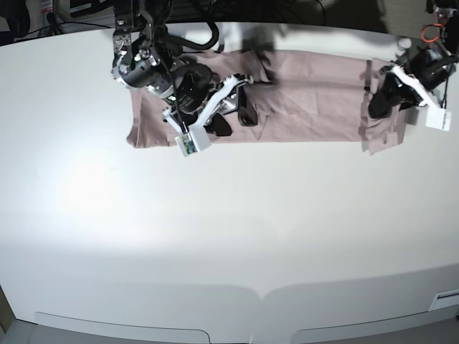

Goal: Fold the T-shirt properly
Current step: 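Move both grippers inward and grasp the folded strip's ends, then pinch the strip's end with the right gripper and adjust the left gripper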

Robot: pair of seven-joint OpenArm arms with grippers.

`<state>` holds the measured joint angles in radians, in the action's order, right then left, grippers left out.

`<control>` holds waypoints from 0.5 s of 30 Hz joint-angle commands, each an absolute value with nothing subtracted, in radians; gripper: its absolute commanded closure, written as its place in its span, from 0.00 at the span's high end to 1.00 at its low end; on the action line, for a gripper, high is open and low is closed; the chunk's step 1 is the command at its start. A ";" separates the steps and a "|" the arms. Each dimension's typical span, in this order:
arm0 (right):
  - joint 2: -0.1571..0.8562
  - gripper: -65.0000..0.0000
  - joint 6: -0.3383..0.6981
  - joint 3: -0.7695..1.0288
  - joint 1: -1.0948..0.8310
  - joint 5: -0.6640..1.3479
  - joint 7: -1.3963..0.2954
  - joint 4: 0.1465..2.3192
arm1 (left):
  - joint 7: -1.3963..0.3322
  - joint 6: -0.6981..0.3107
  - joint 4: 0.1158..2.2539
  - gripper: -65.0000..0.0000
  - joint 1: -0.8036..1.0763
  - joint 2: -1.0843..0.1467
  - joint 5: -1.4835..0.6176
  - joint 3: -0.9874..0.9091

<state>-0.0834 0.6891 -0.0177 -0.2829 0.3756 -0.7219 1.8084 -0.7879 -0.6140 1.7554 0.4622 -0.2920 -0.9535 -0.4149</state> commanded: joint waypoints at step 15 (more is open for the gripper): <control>-0.086 0.52 0.698 -0.019 -0.260 0.396 -0.698 1.827 | -0.831 -0.652 1.783 0.00 0.365 -0.056 -0.661 -0.398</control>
